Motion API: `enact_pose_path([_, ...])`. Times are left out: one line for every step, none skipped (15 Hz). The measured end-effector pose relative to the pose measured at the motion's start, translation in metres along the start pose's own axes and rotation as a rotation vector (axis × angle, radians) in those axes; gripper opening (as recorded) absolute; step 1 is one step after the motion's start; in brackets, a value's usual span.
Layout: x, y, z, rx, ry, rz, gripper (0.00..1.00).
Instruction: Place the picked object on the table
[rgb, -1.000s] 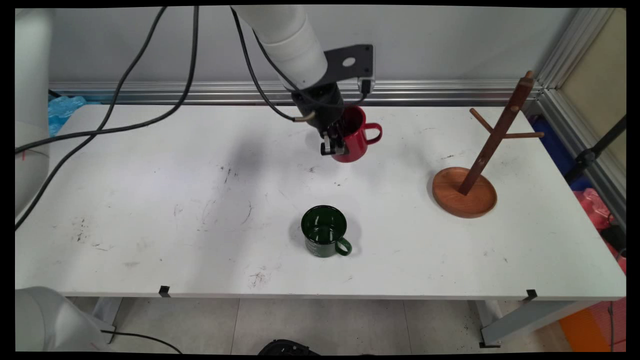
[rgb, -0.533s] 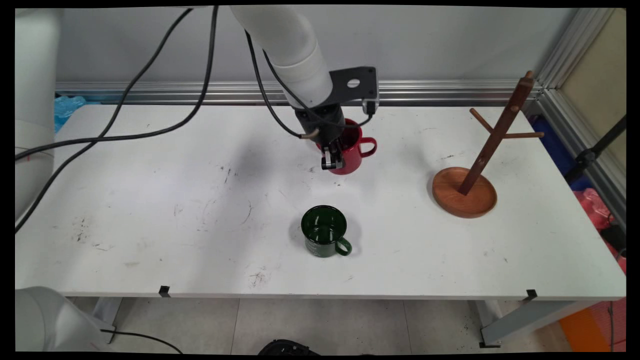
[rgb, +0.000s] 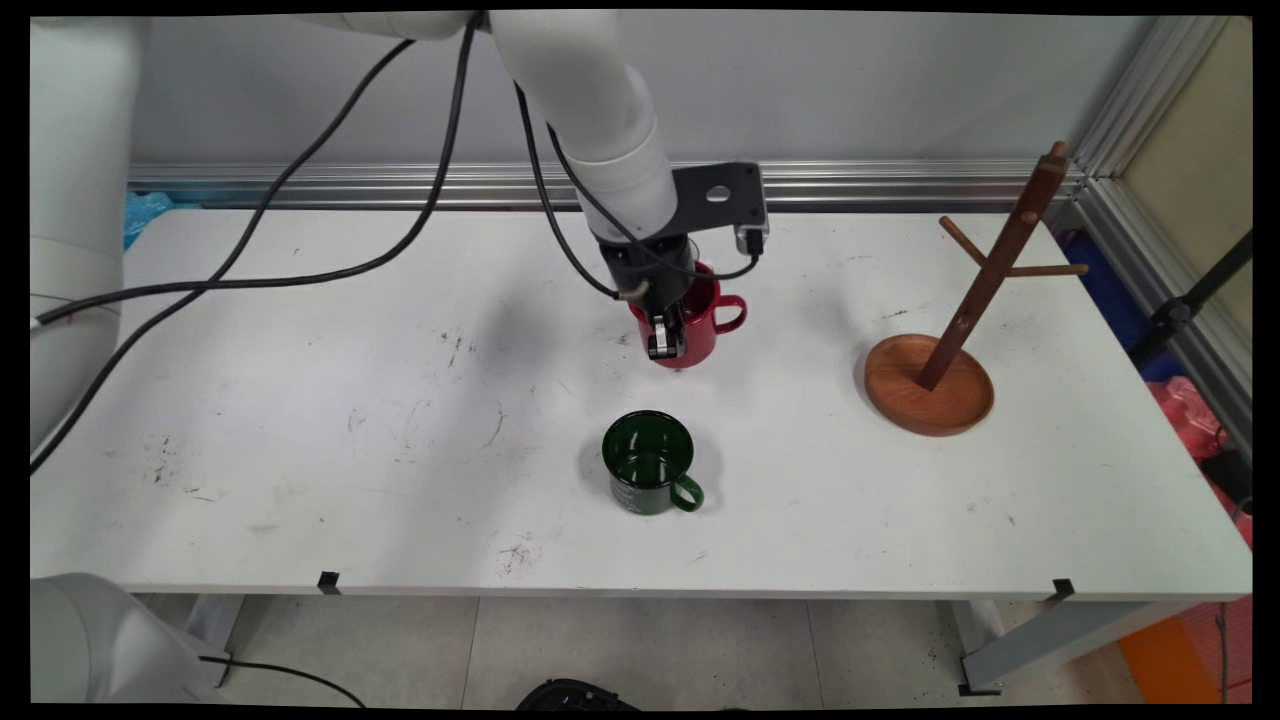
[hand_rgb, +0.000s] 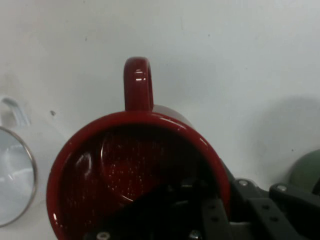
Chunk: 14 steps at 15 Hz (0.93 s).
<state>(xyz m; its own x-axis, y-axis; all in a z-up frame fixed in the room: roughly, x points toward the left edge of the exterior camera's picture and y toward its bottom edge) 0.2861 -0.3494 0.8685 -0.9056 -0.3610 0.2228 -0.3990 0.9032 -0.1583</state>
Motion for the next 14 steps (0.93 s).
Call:
enact_pose_path([0.001, 0.001, 0.002, -0.001, -0.008, -0.006, 0.0])
enact_pose_path([0.002, 0.002, 0.005, -0.001, -0.018, -0.013, 0.0])
enact_pose_path([0.003, 0.003, 0.008, -0.002, -0.027, -0.02, 0.0])
enact_pose_path([0.004, 0.003, 0.011, -0.003, -0.034, -0.025, 0.0])
enact_pose_path([0.005, 0.004, 0.014, -0.005, -0.041, -0.031, 0.0])
enact_pose_path([0.005, 0.004, 0.016, -0.006, -0.047, -0.036, 0.0])
enact_pose_path([0.006, 0.005, 0.018, -0.007, -0.051, -0.038, 0.0])
enact_pose_path([0.006, 0.005, 0.02, -0.008, -0.057, -0.042, 0.0])
enact_pose_path([0.006, 0.005, 0.021, -0.009, -0.06, -0.044, 0.0])
enact_pose_path([0.006, 0.005, 0.024, -0.01, -0.065, -0.047, 0.0])
enact_pose_path([0.006, 0.005, 0.025, -0.011, -0.068, -0.049, 0.0])
enact_pose_path([0.006, 0.005, 0.027, -0.012, -0.073, -0.052, 0.0])
enact_pose_path([0.006, 0.006, 0.029, -0.013, -0.077, -0.055, 0.0])
enact_pose_path([0.006, 0.005, 0.031, -0.014, -0.079, -0.056, 0.0])
